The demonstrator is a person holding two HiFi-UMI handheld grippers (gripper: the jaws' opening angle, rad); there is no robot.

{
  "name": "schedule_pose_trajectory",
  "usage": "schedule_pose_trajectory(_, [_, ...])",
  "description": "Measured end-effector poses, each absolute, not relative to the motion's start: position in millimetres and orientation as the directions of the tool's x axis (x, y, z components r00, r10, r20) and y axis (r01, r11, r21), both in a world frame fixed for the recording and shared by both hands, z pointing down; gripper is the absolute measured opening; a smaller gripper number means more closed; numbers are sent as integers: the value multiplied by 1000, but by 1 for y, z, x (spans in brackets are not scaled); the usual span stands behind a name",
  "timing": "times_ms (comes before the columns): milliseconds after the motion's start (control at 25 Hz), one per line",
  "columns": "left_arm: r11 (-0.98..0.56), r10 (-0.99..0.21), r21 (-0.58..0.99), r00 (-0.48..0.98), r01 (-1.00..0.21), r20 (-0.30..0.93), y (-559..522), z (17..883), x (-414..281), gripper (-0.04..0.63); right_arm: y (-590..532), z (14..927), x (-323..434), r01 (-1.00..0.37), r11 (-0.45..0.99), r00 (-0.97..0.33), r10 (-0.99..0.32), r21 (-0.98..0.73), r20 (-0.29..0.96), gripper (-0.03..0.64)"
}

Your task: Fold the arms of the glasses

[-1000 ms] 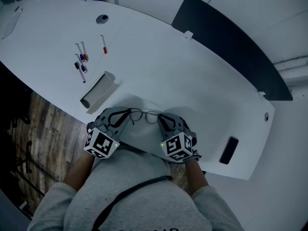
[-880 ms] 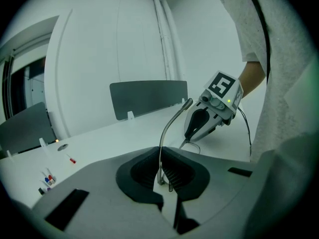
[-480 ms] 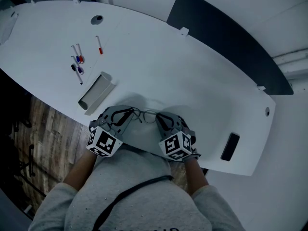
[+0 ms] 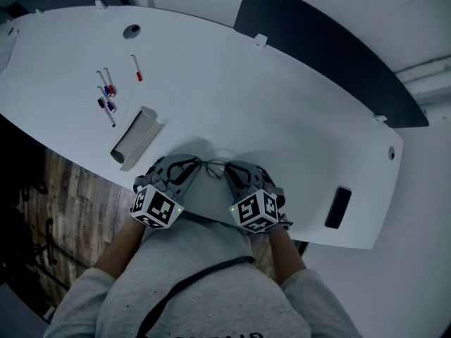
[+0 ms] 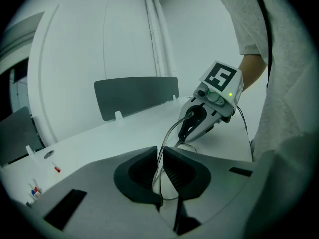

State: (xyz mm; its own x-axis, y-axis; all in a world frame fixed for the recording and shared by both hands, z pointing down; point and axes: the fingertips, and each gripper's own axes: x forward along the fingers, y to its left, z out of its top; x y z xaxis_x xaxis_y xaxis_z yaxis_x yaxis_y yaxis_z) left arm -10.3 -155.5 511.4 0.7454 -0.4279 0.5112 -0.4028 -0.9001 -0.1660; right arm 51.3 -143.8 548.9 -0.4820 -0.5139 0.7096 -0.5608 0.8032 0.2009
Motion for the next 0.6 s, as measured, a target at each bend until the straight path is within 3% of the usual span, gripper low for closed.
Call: schedule_pose_trajectory(600, [-915,-397,-164,744,-370,538,-154,524,4,60,-143,550,55,-566,798,-483,-523,206,702,51])
